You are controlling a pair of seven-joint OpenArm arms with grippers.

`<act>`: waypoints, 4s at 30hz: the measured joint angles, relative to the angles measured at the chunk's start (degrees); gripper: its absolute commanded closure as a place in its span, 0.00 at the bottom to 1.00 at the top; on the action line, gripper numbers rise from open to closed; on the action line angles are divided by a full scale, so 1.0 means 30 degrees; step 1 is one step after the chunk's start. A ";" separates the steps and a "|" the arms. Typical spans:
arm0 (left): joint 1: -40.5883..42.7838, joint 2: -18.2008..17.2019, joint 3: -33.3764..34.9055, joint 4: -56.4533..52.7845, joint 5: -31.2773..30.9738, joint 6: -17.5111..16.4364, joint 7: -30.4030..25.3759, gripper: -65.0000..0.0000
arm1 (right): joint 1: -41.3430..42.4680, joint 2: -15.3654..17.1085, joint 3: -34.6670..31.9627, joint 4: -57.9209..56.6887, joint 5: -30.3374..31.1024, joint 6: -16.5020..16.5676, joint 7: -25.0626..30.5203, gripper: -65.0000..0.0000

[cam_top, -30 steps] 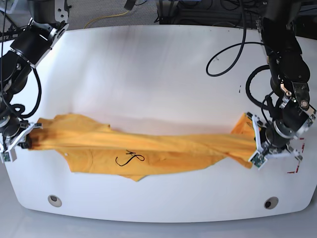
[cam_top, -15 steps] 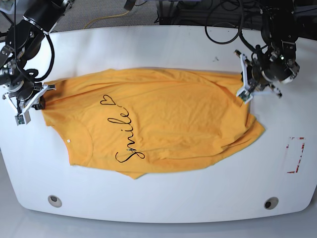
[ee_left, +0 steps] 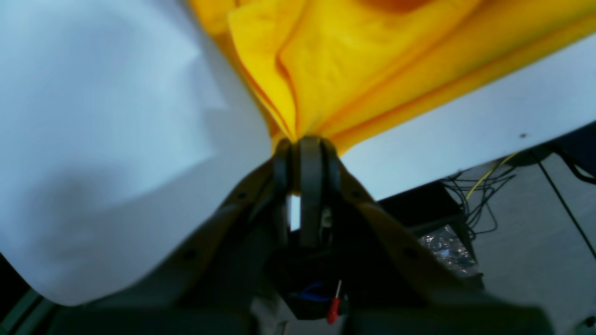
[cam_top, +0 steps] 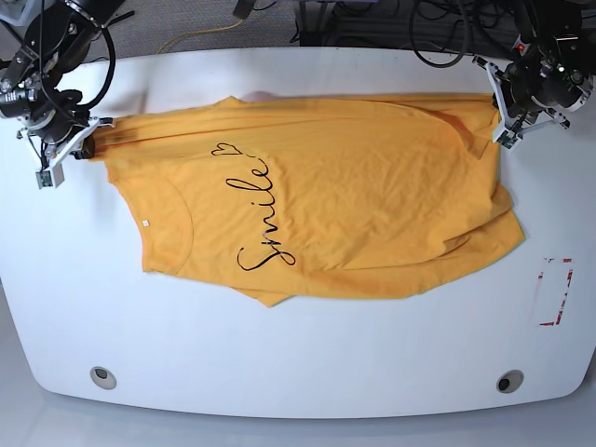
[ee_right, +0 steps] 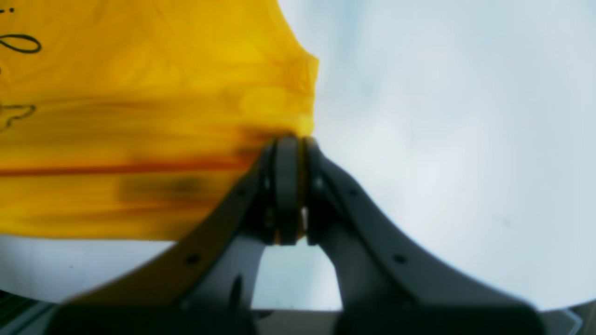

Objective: Fold the T-shirt properly
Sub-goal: 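Release the shoulder edge and move both grippers toward the hem, then grasp the shirt hem corners with both grippers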

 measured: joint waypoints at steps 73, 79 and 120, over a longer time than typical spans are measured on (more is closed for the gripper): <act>-0.5071 -0.0444 -0.7839 -0.0758 -0.3089 0.0007 0.0743 0.64 | 1.3872 -0.0321 -0.4969 -2.2229 -0.2521 -0.0357 0.9326 0.79; -0.6768 -0.0306 -0.7621 -0.0801 -0.1209 0.0007 0.0583 0.64 | 1.3865 -0.0291 -0.4976 -2.2243 -0.2579 -0.0357 0.9304 1.00; -1.6466 0.0656 -0.6849 -2.0735 0.3585 0.2186 -0.6237 0.22 | 1.3763 -0.0277 -0.5056 -2.2287 -0.2579 -0.0291 0.9253 1.00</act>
